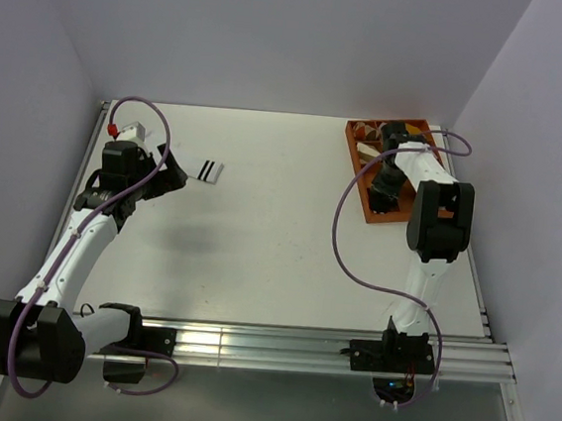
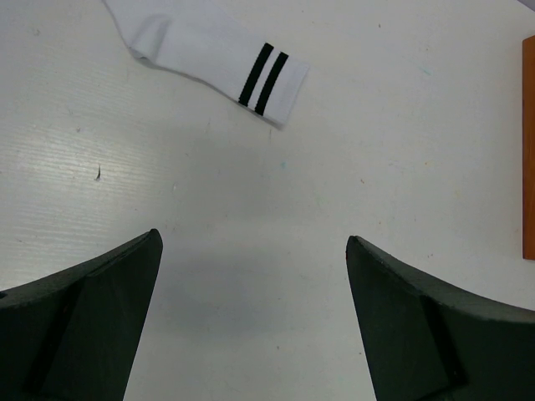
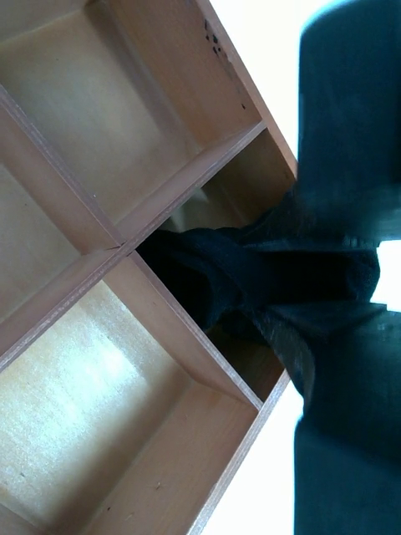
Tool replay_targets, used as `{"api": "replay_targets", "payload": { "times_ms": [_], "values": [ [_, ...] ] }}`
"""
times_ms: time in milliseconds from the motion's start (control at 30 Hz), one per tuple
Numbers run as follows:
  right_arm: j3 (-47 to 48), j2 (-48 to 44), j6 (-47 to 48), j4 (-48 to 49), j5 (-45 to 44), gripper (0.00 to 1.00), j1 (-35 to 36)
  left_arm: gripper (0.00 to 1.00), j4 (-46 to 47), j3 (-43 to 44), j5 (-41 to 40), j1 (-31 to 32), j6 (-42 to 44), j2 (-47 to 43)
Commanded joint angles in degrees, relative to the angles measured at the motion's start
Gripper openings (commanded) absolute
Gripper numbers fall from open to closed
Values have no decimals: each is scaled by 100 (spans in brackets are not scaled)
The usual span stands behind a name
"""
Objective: Roll the socks
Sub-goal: Place the sock in the storage box.
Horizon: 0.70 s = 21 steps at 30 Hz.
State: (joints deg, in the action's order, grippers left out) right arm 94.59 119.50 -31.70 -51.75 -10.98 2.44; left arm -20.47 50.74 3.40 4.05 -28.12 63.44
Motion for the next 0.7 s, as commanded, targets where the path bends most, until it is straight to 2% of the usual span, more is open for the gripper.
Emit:
{"api": "replay_targets", "payload": {
  "times_ms": [0, 67, 167, 267, 333, 367, 467, 500, 600, 633, 667],
  "values": [
    [-274, 223, -11, -81, 123, 29, 81, 97, 113, -38, 56, -1, 70, -165],
    [-283, 39, 6, 15, 193, 36, 81, 97, 113, -38, 73, -1, 52, -174],
    [-274, -181, -11, 112, 394, 41, 55, 97, 288, -47, 274, -1, 70, -235],
    [-274, -313, -11, 218, 571, 43, 11, 95, 683, -222, 1002, 8, -184, -350],
    [-317, -348, -2, 296, 737, 46, 11, 94, 1289, -424, 1391, 191, -719, -385],
    [-370, -375, -11, 340, 790, 48, 2, 94, 1500, -503, 1339, 384, -1000, -385],
    [-599, -568, -20, 604, 931, 52, 2, 93, 2431, -434, 655, 1830, -1361, -131],
    [-625, -586, -11, 639, 966, 52, 2, 93, 3069, -425, 531, 2105, -1485, -8],
    [-678, -568, 24, 718, 1045, 53, 11, 89, 4337, -416, 337, 2810, -1881, 729],
    [-722, -577, 50, 762, 1072, 52, 2, 86, 5080, -355, 319, 2924, -1934, 1227],
    [-766, -586, 50, 815, 1211, 52, 2, 85, 5349, -154, 285, 3161, -1969, 1763]
  ]
}}
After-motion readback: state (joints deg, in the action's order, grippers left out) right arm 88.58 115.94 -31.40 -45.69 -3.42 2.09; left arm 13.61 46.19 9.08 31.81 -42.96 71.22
